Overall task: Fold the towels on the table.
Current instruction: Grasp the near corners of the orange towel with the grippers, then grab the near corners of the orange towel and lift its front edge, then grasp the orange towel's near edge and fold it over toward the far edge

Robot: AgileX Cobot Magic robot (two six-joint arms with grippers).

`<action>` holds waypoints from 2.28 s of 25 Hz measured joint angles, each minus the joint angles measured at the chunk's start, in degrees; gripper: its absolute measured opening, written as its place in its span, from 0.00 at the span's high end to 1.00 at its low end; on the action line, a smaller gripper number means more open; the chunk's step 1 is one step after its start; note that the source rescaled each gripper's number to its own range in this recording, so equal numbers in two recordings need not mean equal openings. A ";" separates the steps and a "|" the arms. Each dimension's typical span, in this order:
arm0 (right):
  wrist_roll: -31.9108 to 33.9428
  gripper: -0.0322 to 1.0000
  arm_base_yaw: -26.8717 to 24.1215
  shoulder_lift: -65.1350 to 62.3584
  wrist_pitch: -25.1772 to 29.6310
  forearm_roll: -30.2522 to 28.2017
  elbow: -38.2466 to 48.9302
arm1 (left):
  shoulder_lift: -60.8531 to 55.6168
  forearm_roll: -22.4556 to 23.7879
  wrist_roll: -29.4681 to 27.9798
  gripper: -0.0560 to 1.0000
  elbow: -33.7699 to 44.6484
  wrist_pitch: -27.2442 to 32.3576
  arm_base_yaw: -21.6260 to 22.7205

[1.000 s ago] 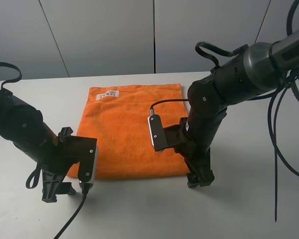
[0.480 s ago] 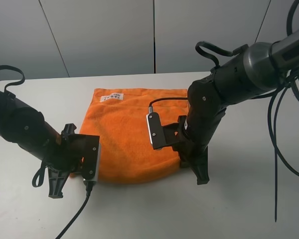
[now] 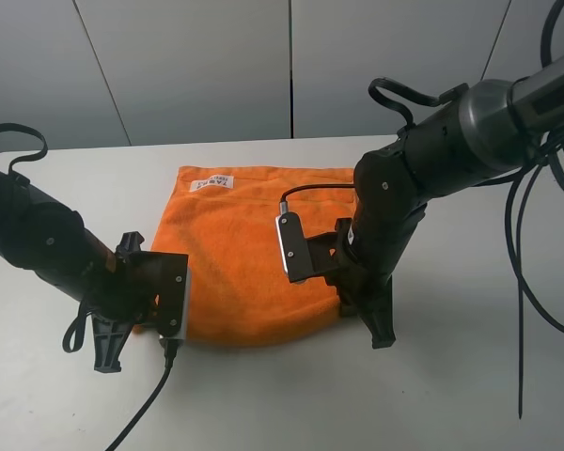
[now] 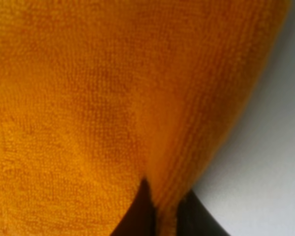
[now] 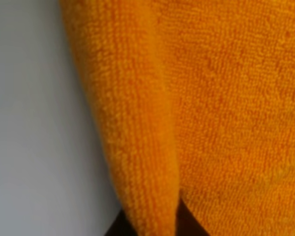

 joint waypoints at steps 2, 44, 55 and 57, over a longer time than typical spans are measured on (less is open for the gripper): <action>-0.09 0.97 0.00 -0.24 0.54 0.00 0.00 | 0.00 0.00 -0.22 0.95 0.00 0.00 0.00; 1.72 0.97 0.00 -14.54 28.16 4.31 -6.80 | -26.44 -1.86 -6.95 0.95 0.30 26.52 0.00; 2.53 0.97 0.22 -14.69 22.19 -3.45 -6.85 | -26.35 7.04 -12.11 0.95 -8.25 29.08 -0.10; 3.17 0.97 0.22 -14.69 20.06 -5.27 -6.94 | -24.97 8.38 -12.27 0.95 -8.69 28.77 -0.10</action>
